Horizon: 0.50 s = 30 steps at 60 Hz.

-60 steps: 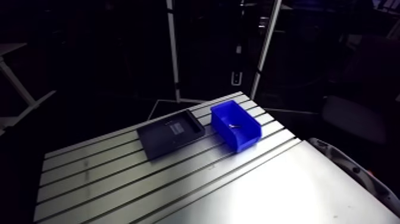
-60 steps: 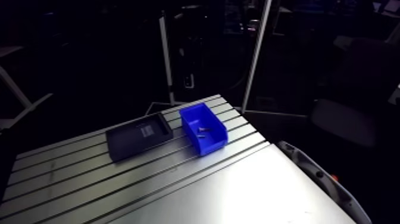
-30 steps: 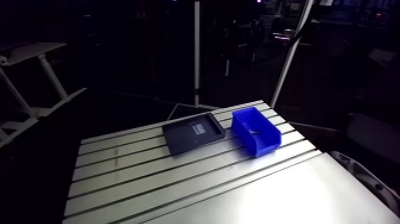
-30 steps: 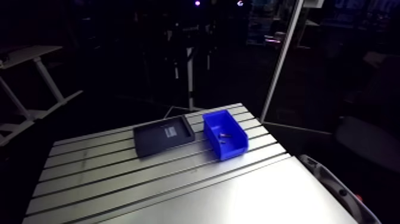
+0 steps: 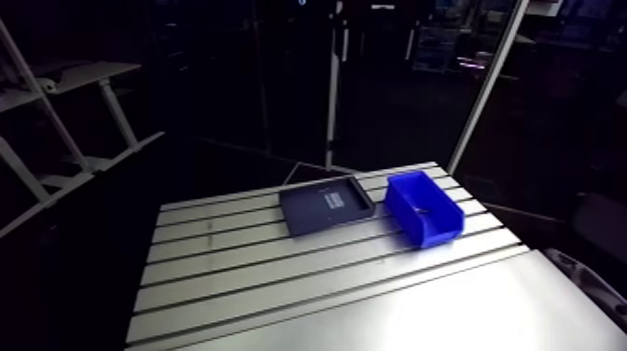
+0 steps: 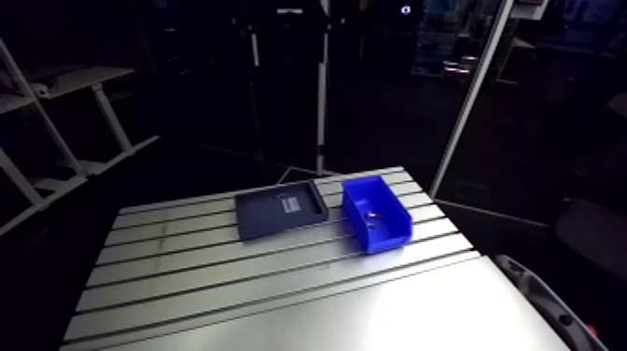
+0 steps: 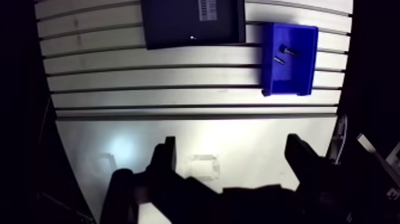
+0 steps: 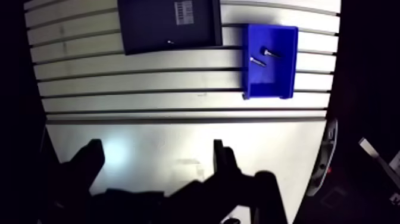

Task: Pick up the M10 bolt from the tray and put it into the blue bin.

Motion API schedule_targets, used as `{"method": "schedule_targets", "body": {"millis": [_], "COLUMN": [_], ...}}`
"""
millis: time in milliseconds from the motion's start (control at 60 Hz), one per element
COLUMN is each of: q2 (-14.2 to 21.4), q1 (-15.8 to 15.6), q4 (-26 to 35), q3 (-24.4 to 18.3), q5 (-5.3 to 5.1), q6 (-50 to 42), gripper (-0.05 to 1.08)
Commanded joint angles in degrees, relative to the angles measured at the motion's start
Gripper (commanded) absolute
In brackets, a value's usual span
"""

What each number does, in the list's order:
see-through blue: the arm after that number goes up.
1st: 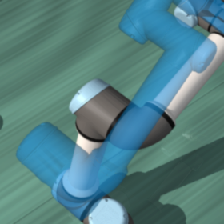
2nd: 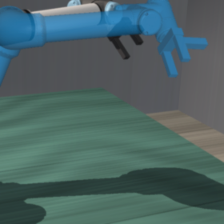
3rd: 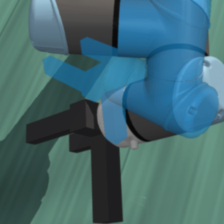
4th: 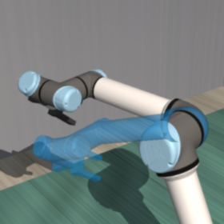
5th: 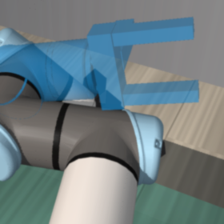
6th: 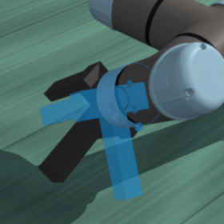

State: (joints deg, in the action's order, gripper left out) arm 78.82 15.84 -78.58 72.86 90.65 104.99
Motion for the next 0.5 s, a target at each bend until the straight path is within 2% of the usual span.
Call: {"method": "schedule_targets", "body": {"millis": [17, 500], "q2": [0.66, 3.81], "q1": [-1.33, -2.71], "q4": [2.26, 1.72], "q3": [-3.68, 0.62], "q5": [-0.43, -0.08], "q6": [-2.48, -1.50], "gripper": [0.01, 0.01]}}
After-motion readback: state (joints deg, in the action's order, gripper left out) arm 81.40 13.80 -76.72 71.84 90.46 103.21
